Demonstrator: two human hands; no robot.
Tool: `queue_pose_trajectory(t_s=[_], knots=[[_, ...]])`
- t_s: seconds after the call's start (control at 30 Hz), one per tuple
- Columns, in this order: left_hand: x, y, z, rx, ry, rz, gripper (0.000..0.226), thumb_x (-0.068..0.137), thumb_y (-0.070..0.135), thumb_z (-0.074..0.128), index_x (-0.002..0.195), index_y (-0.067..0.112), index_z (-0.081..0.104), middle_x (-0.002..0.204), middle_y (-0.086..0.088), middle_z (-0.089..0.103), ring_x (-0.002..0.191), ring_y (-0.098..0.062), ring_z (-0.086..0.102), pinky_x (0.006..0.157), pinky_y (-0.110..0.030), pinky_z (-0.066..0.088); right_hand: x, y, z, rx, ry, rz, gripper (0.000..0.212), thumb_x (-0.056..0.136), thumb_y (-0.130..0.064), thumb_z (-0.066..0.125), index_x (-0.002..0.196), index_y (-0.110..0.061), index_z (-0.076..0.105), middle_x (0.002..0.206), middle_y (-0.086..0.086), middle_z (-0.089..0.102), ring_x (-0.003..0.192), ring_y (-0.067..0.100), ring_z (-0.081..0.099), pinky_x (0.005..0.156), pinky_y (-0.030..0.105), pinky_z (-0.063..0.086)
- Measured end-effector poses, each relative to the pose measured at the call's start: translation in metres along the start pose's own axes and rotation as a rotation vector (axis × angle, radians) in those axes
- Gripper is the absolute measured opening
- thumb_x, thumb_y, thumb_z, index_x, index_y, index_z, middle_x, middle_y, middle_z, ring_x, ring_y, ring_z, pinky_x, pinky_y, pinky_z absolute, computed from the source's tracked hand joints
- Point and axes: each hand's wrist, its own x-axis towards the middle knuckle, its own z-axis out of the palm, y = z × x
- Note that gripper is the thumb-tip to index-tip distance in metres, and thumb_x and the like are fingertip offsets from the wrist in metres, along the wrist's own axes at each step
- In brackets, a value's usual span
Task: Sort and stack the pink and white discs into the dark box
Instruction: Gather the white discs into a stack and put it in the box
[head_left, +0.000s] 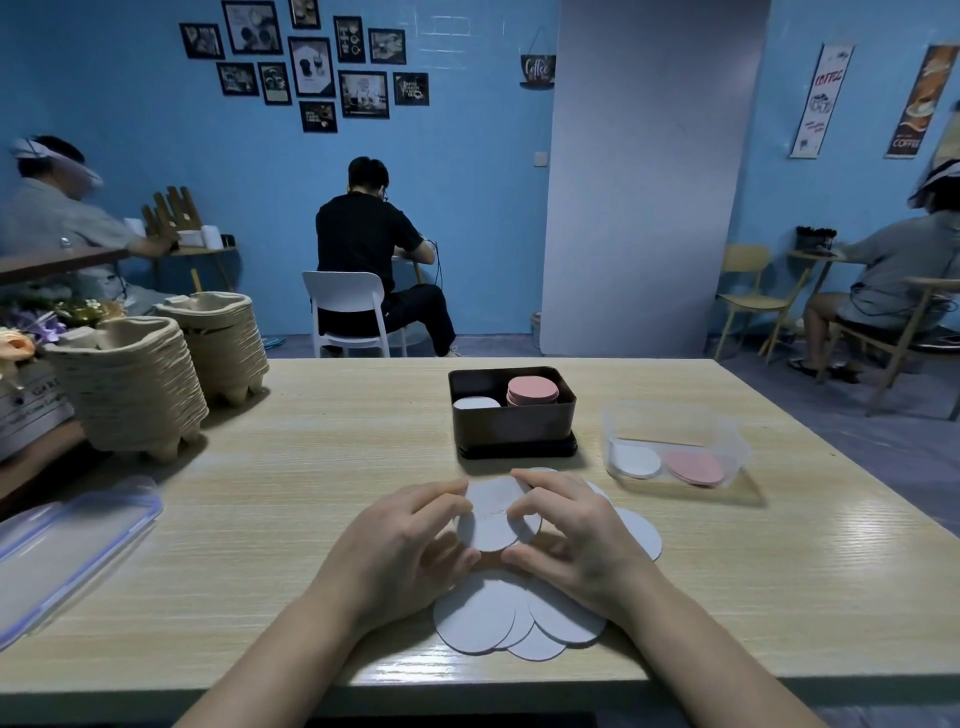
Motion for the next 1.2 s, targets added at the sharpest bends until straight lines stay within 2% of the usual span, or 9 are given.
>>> queue_pose_trajectory(t_s=[0.17, 0.3, 0.5, 0.6, 0.67, 0.83, 1.03, 1.1, 1.2], knots=[[0.0033, 0.0008, 0.0009, 0.052, -0.001, 0.070, 0.029, 0.091, 0.046, 0.067, 0.106, 0.021, 0.066, 0.131, -0.003, 0.067, 0.104, -0.022, 0.069, 0.073, -0.032, 0.059, 0.0015, -0.0016, 0.0028, -0.025, -0.012, -0.040, 0.031, 0.079, -0.045, 0.079, 0.094, -0.028, 0.058, 0.136, -0.007, 0.058, 0.131, 0.012, 0.049, 0.103, 0.032, 0.046], [0.0066, 0.0034, 0.0020, 0.101, -0.005, 0.131, 0.032, 0.088, 0.044, 0.074, 0.106, 0.018, 0.069, 0.130, -0.006, 0.068, 0.102, -0.022, 0.069, 0.072, -0.032, 0.060, 0.0021, -0.0021, 0.0056, -0.045, -0.015, -0.063, 0.038, 0.075, -0.043, 0.084, 0.100, -0.027, 0.059, 0.135, -0.005, 0.058, 0.125, 0.015, 0.052, 0.100, 0.034, 0.049], [0.0036, 0.0021, 0.0031, 0.065, -0.001, 0.085, 0.033, 0.091, 0.048, 0.065, 0.113, 0.023, 0.065, 0.132, -0.002, 0.067, 0.100, -0.021, 0.069, 0.071, -0.032, 0.059, 0.0000, -0.0028, 0.0035, -0.036, -0.008, -0.055, 0.034, 0.079, -0.044, 0.080, 0.101, -0.027, 0.060, 0.136, -0.005, 0.058, 0.128, 0.014, 0.051, 0.102, 0.031, 0.047], [0.0051, 0.0036, 0.0019, 0.036, 0.008, 0.102, 0.025, 0.093, 0.040, 0.064, 0.109, 0.022, 0.065, 0.123, 0.003, 0.069, 0.092, -0.020, 0.068, 0.065, -0.032, 0.057, 0.0002, -0.0040, 0.0016, -0.023, -0.007, -0.058, 0.033, 0.080, -0.047, 0.077, 0.101, -0.028, 0.060, 0.136, -0.007, 0.058, 0.129, 0.011, 0.050, 0.103, 0.027, 0.045], [0.0054, 0.0031, 0.0018, 0.043, 0.005, 0.114, 0.023, 0.093, 0.038, 0.065, 0.109, 0.021, 0.065, 0.123, 0.004, 0.069, 0.093, -0.019, 0.068, 0.065, -0.031, 0.057, 0.0007, -0.0044, 0.0011, -0.020, -0.015, -0.055, 0.033, 0.080, -0.048, 0.077, 0.100, -0.029, 0.059, 0.137, -0.008, 0.057, 0.129, 0.010, 0.049, 0.103, 0.026, 0.044], [0.0046, 0.0032, 0.0022, 0.061, 0.016, 0.136, 0.024, 0.094, 0.037, 0.064, 0.110, 0.020, 0.066, 0.126, 0.002, 0.068, 0.095, -0.020, 0.068, 0.064, -0.032, 0.057, 0.0010, -0.0041, 0.0015, -0.050, -0.046, -0.044, 0.034, 0.080, -0.048, 0.078, 0.101, -0.029, 0.059, 0.141, -0.005, 0.056, 0.130, 0.012, 0.048, 0.103, 0.029, 0.045], [0.0052, 0.0050, 0.0023, 0.062, 0.017, 0.146, 0.025, 0.094, 0.039, 0.063, 0.111, 0.020, 0.066, 0.121, 0.002, 0.068, 0.086, -0.021, 0.066, 0.056, -0.033, 0.055, 0.0012, -0.0048, 0.0019, -0.094, -0.052, -0.060, 0.036, 0.081, -0.055, 0.075, 0.100, -0.031, 0.058, 0.137, -0.004, 0.058, 0.124, 0.016, 0.051, 0.099, 0.032, 0.048], [0.0047, 0.0040, 0.0027, 0.054, -0.012, 0.123, 0.028, 0.094, 0.040, 0.062, 0.114, 0.021, 0.066, 0.123, 0.002, 0.069, 0.087, -0.021, 0.068, 0.058, -0.033, 0.056, 0.0023, -0.0053, 0.0014, -0.117, -0.053, -0.067, 0.035, 0.082, -0.057, 0.073, 0.099, -0.030, 0.058, 0.137, -0.003, 0.058, 0.123, 0.017, 0.052, 0.098, 0.034, 0.049], [0.0018, 0.0018, 0.0027, 0.025, -0.049, 0.059, 0.033, 0.094, 0.044, 0.063, 0.121, 0.025, 0.063, 0.132, 0.003, 0.067, 0.100, -0.020, 0.069, 0.067, -0.032, 0.058, 0.0032, -0.0064, -0.0010, -0.137, -0.055, -0.076, 0.035, 0.083, -0.058, 0.069, 0.098, -0.029, 0.058, 0.136, -0.003, 0.059, 0.123, 0.017, 0.052, 0.097, 0.033, 0.049]])
